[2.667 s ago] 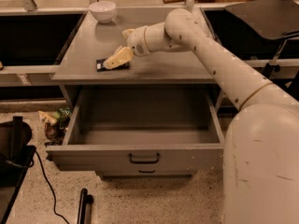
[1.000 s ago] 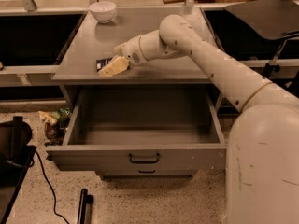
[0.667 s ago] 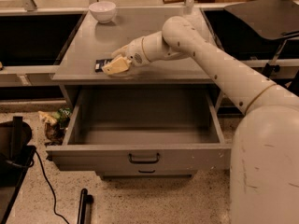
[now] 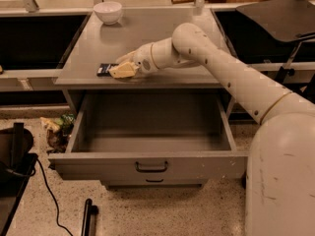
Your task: Place rxbar blueberry into top drawer
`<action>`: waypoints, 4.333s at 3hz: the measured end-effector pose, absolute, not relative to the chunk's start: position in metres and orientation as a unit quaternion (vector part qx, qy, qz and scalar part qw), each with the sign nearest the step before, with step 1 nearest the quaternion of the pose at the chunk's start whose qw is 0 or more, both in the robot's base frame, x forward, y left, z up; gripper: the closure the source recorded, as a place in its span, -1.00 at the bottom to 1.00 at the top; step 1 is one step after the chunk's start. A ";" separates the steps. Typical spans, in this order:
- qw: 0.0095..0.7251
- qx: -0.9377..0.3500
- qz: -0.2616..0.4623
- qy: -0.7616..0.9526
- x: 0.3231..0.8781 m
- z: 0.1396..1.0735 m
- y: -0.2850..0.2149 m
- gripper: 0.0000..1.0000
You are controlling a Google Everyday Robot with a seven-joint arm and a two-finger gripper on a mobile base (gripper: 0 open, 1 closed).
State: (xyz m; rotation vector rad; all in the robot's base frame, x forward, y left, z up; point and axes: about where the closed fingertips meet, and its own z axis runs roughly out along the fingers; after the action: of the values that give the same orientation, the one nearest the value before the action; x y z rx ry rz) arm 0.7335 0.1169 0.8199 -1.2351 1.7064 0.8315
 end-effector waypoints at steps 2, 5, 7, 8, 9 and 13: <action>0.468 -0.498 0.341 0.646 0.728 0.861 0.118 1.00; 0.528 -0.517 0.381 0.556 0.674 0.926 0.135 1.00; 0.477 -0.565 0.384 0.554 0.622 0.928 0.141 1.00; 0.441 -0.574 0.377 0.578 0.568 0.923 0.139 1.00; 0.407 -0.547 0.356 0.639 0.538 0.886 0.120 1.00; 0.372 -0.471 0.307 0.738 0.529 0.813 0.075 1.00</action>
Offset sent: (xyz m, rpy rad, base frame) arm -0.0203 0.0039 0.0955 0.1749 -0.2389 0.0745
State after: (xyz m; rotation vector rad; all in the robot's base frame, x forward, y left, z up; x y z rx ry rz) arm 0.5289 0.0748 0.8128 -1.2077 1.8918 0.7873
